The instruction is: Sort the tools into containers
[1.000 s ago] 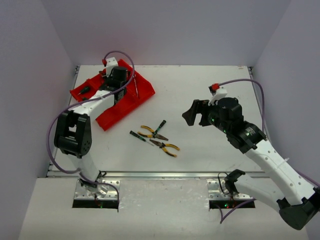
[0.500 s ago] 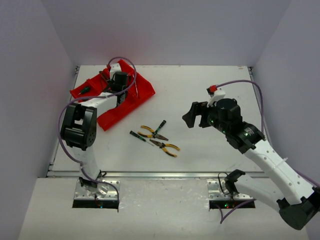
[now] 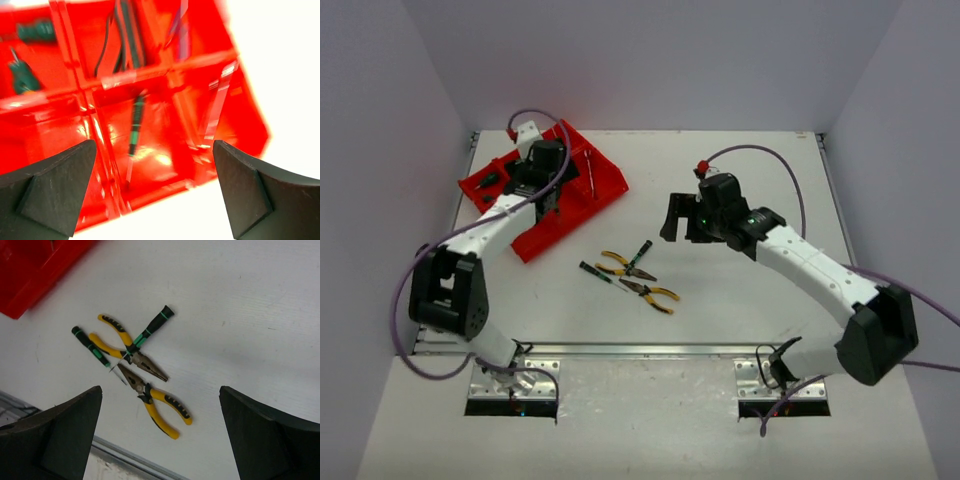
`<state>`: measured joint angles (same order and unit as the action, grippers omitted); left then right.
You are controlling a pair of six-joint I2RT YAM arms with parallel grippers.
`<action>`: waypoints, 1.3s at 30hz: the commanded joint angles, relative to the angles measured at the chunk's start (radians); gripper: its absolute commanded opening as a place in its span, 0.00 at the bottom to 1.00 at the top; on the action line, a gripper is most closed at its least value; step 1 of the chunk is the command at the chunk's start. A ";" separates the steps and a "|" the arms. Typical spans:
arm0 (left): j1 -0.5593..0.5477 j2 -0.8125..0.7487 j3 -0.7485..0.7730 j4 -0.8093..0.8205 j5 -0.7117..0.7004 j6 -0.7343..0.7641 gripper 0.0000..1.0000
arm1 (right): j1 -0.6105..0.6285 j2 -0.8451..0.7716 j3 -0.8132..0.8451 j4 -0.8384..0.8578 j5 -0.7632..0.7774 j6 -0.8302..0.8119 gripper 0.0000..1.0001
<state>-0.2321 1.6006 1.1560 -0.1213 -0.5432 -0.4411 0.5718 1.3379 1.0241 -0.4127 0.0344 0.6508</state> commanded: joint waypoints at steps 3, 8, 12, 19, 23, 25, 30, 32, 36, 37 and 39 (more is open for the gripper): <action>-0.021 -0.437 0.041 -0.146 0.191 -0.078 1.00 | 0.045 0.265 0.155 -0.038 0.227 0.280 0.99; -0.021 -0.658 -0.062 -0.278 0.389 -0.025 1.00 | 0.094 0.466 0.325 -0.137 0.368 0.435 0.93; -0.021 -0.853 -0.181 -0.337 0.456 0.036 1.00 | 0.144 0.558 0.378 -0.152 0.399 0.485 0.85; -0.023 -1.054 -0.348 -0.400 0.387 0.062 1.00 | 0.191 0.757 0.518 -0.194 0.380 0.590 0.62; -0.023 -1.089 -0.381 -0.366 0.398 0.058 1.00 | 0.205 0.792 0.492 -0.190 0.379 0.667 0.52; -0.023 -1.083 -0.377 -0.368 0.419 0.060 1.00 | 0.209 0.790 0.450 -0.164 0.384 0.691 0.47; -0.023 -1.070 -0.380 -0.364 0.442 0.064 1.00 | 0.209 0.764 0.420 -0.157 0.396 0.734 0.15; -0.023 -1.070 -0.384 -0.358 0.449 0.062 1.00 | 0.208 0.741 0.414 -0.145 0.409 0.727 0.13; -0.023 -1.027 -0.373 -0.347 0.511 0.053 1.00 | 0.203 0.660 0.386 -0.031 0.409 0.612 0.04; -0.023 -0.998 -0.365 -0.340 0.562 0.023 1.00 | 0.203 0.604 0.344 0.043 0.393 0.538 0.00; -0.023 -0.954 -0.377 -0.294 0.678 -0.024 1.00 | 0.202 0.479 0.273 0.160 0.343 0.365 0.00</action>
<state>-0.2485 0.5772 0.7708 -0.5060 -0.0431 -0.4037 0.7749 2.0375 1.3674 -0.4587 0.3873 1.2470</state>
